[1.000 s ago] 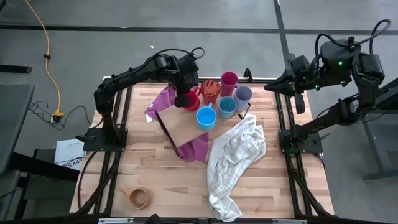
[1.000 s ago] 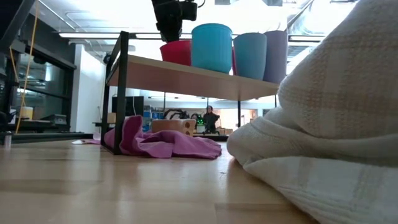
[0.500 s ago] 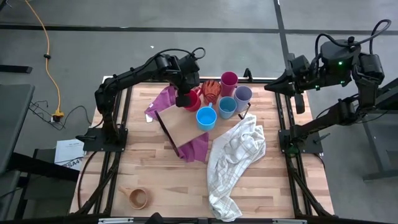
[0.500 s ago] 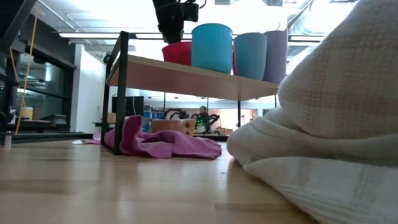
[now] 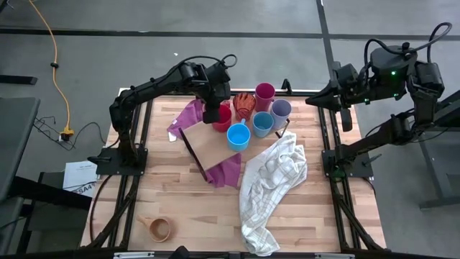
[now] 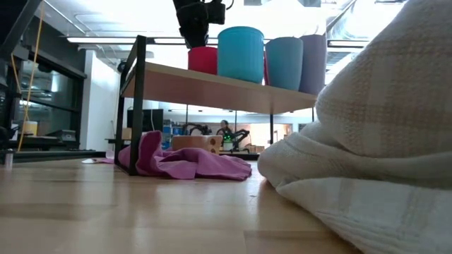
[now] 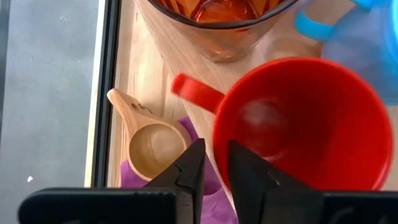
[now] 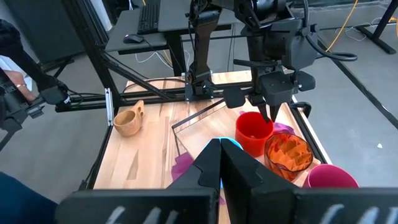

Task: Stack small to large cups/mugs on shelf
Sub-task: Put the bottom brown mug on the shelf

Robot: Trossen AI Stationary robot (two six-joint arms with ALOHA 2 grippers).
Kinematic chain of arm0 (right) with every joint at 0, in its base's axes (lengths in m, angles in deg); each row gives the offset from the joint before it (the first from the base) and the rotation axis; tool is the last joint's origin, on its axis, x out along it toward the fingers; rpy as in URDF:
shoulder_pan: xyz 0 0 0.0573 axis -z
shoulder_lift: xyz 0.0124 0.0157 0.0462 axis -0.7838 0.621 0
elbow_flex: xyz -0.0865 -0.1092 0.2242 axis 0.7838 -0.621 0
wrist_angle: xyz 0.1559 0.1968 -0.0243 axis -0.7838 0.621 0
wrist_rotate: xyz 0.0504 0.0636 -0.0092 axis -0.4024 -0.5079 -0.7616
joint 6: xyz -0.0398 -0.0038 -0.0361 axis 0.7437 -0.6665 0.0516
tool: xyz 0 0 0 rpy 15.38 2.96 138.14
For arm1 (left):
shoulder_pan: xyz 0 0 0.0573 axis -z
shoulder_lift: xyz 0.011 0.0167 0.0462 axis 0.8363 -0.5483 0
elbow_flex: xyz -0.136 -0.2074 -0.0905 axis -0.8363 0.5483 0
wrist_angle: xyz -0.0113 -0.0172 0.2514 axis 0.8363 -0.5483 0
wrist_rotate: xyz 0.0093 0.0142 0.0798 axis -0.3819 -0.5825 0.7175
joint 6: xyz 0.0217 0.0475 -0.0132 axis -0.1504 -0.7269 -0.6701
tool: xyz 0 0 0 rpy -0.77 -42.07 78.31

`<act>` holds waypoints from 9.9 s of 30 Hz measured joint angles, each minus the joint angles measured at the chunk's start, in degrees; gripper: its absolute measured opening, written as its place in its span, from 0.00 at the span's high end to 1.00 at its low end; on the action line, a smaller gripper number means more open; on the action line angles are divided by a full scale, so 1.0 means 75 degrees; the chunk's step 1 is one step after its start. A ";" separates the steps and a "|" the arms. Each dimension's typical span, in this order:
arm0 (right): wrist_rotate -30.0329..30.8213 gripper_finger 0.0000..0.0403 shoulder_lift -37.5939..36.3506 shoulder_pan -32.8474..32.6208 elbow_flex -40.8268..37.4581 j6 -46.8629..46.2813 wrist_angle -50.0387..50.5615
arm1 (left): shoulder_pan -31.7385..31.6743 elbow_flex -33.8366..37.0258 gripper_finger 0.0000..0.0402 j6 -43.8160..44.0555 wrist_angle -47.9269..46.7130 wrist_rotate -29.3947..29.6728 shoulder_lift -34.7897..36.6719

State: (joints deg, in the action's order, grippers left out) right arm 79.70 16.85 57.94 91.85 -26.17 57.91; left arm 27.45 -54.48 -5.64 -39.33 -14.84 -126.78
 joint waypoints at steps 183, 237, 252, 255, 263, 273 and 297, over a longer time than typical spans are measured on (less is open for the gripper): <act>-0.0221 1.00 -0.3564 0.0000 -0.5893 -0.2168 -0.5414 | 1.0540 0.9189 0.83 0.9172 0.5351 0.0687 0.3787; -0.0236 1.00 -0.3621 0.0000 -0.5893 -0.1773 -0.5057 | 0.8307 0.6081 0.99 0.6714 0.2022 0.0283 0.2932; -0.0824 1.00 -0.3620 -0.0003 -0.5893 -0.1223 -0.5012 | 0.6627 0.3768 0.99 0.6295 -0.1237 0.2163 0.2943; -0.1038 1.00 -0.3620 -0.0003 -0.5893 -0.1192 -0.5015 | 0.6181 0.3768 0.99 0.6033 -0.1241 0.2349 0.2943; -0.1088 1.00 -0.3617 -0.0003 -0.5893 -0.1169 -0.5018 | 0.5149 0.3768 0.99 0.5175 -0.1305 0.2482 0.3000; -0.0810 1.00 -0.3605 0.0000 -0.5893 -0.1181 -0.5032 | 0.4913 0.3266 0.99 0.4394 -0.1562 0.1775 0.3187; -0.0504 1.00 -0.3249 0.0000 -0.5884 -0.1166 -0.5426 | 0.2298 0.2043 0.99 0.1406 -0.0778 0.2244 0.3200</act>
State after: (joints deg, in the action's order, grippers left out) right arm 75.92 -7.52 57.94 47.72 -34.92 17.21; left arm 44.68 -39.16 4.91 -45.17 1.99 -102.78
